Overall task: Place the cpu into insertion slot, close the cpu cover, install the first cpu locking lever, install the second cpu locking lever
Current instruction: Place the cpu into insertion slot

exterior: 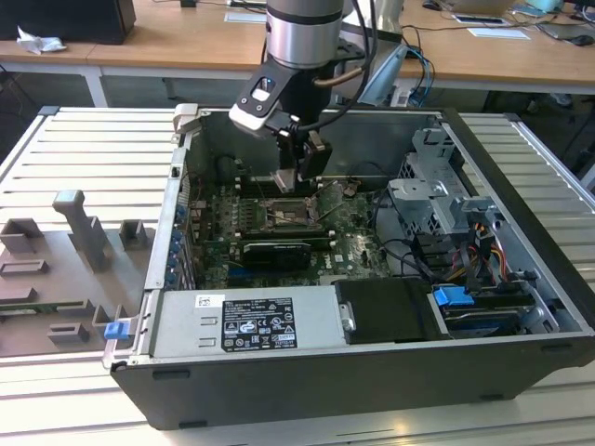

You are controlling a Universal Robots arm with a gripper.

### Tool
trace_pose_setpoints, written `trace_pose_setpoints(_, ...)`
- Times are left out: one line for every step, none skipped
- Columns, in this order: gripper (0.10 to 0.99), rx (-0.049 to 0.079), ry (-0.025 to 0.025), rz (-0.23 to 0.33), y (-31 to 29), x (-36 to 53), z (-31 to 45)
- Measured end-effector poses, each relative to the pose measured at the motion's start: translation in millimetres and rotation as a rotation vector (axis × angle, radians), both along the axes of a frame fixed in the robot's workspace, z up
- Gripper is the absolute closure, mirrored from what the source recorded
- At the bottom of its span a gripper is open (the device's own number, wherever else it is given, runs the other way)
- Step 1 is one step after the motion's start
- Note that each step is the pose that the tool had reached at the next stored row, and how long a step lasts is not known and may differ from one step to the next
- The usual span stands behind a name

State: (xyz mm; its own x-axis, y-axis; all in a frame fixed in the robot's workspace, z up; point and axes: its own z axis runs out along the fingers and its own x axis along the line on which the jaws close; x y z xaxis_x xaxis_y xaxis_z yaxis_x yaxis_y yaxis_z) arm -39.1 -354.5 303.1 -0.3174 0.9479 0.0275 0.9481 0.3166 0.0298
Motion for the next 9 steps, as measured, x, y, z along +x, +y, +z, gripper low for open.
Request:
trace_pose_setpoints(0.561,0.0,0.0003,-0.001,0.0,0.0,-0.7)
trace_pose_setpoints(0.561,0.0,0.0004,-0.002,0.0,0.0,-1.1)
trace_pose_setpoints(0.561,0.0,0.0005,-0.002,0.0,0.0,-1.4)
trace_pose_setpoints(0.561,0.0,0.0007,-0.003,0.0,0.0,-1.7)
trace_pose_setpoints(0.561,0.0,0.0008,-0.003,0.0,0.0,-2.2)
trace_pose_setpoints(0.561,0.0,0.001,-0.004,0.0,0.0,-2.7)
trace_pose_setpoints(0.561,0.0,0.0013,-0.005,0.0,0.0,-3.4)
trace_pose_setpoints(0.561,0.0,0.0015,-0.006,0.0,0.0,-3.9)
trace_pose_setpoints(0.561,0.0,0.0016,-0.006,0.0,0.0,-4.2)
